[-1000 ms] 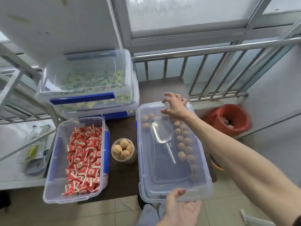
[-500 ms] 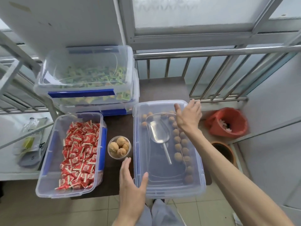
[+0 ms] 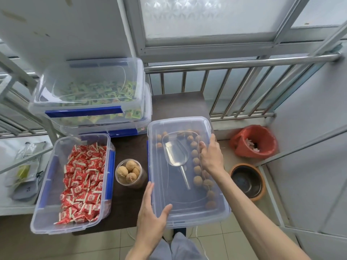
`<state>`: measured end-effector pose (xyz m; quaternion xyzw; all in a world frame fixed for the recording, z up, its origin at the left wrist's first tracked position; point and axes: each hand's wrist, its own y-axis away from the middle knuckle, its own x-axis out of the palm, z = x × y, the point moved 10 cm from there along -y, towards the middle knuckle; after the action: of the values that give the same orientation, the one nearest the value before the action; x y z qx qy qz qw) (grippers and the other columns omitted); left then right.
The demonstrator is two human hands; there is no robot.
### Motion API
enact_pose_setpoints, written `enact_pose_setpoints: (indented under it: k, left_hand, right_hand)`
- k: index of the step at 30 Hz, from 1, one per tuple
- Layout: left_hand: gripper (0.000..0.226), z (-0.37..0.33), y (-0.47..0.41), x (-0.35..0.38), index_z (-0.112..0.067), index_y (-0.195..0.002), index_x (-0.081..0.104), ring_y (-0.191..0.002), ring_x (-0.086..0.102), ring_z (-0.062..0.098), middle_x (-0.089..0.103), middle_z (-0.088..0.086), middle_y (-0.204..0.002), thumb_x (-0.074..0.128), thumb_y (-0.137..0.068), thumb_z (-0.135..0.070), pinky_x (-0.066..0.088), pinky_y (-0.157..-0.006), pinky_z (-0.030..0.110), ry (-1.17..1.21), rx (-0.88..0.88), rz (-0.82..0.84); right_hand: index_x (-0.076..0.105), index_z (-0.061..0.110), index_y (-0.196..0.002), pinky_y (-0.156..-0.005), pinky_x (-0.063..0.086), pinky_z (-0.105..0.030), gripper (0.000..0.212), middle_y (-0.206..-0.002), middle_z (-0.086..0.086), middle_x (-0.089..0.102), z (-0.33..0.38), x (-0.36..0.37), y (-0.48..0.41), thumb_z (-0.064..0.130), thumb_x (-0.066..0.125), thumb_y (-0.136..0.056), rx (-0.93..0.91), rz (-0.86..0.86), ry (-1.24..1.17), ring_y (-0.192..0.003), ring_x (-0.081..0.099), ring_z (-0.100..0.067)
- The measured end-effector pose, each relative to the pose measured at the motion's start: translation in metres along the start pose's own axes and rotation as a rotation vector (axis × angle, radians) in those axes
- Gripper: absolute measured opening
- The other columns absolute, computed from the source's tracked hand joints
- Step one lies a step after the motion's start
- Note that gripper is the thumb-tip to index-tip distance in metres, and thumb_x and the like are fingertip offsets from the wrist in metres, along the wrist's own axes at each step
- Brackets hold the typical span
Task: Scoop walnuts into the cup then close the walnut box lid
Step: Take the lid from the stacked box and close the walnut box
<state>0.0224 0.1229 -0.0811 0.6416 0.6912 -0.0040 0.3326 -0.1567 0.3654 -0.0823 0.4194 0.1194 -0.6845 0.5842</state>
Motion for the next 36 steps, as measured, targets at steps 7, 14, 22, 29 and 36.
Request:
enact_pose_setpoints:
  k: [7, 14, 22, 29, 36]
  left_hand:
    - [0.122, 0.042, -0.009, 0.013, -0.019, -0.160, 0.017, -0.145, 0.040, 0.024, 0.036, 0.008, -0.162, 0.089, -0.065, -0.048, 0.038, -0.116, 0.041, 0.322, -0.276, 0.027]
    - [0.133, 0.053, -0.017, 0.005, -0.014, -0.133, 0.044, -0.105, 0.068, 0.023, 0.065, 0.007, -0.120, 0.094, -0.021, -0.066, 0.057, -0.093, 0.042, 0.372, -0.335, -0.047]
    - [0.097, 0.027, -0.014, 0.001, -0.027, -0.155, 0.033, -0.124, 0.059, 0.020, 0.058, -0.002, -0.137, 0.087, -0.075, -0.036, 0.053, -0.102, 0.050, 0.226, -0.130, -0.053]
    - [0.080, 0.025, -0.012, 0.003, -0.026, -0.154, 0.037, -0.112, 0.064, 0.018, 0.063, -0.002, -0.124, 0.079, -0.086, -0.022, 0.058, -0.093, 0.044, 0.209, -0.134, -0.103]
    - [0.078, 0.023, -0.012, 0.000, -0.022, -0.152, 0.041, -0.114, 0.064, 0.019, 0.063, -0.002, -0.126, 0.080, -0.085, -0.020, 0.058, -0.095, 0.045, 0.181, -0.150, -0.135]
  right_hand:
    - [0.015, 0.021, -0.157, -0.109, 0.037, -0.039, 0.069, -0.154, -0.012, 0.040, -0.005, -0.002, 0.000, 0.046, 0.043, -0.099, 0.012, 0.113, -0.131, -0.137, 0.045, -0.032]
    - [0.022, 0.003, -0.150, -0.116, 0.023, -0.043, 0.089, -0.153, -0.021, 0.026, -0.022, -0.009, -0.004, 0.050, 0.064, -0.087, 0.225, 0.076, -0.157, -0.143, 0.022, -0.037]
    - [0.040, 0.000, -0.134, -0.108, 0.034, -0.040, 0.086, -0.142, -0.021, 0.039, -0.028, -0.018, 0.004, 0.055, 0.073, -0.077, 0.267, -0.048, -0.232, -0.134, 0.037, -0.036]
    - [0.067, 0.007, -0.103, -0.072, 0.040, -0.030, 0.050, -0.107, -0.014, 0.071, -0.021, -0.027, 0.016, 0.049, 0.073, -0.079, 0.270, -0.190, -0.239, -0.101, 0.065, -0.035]
    - [0.072, 0.012, -0.091, -0.072, 0.048, -0.033, 0.041, -0.095, -0.011, 0.074, -0.018, -0.034, 0.022, 0.050, 0.073, -0.076, 0.282, -0.230, -0.225, -0.092, 0.068, -0.034]
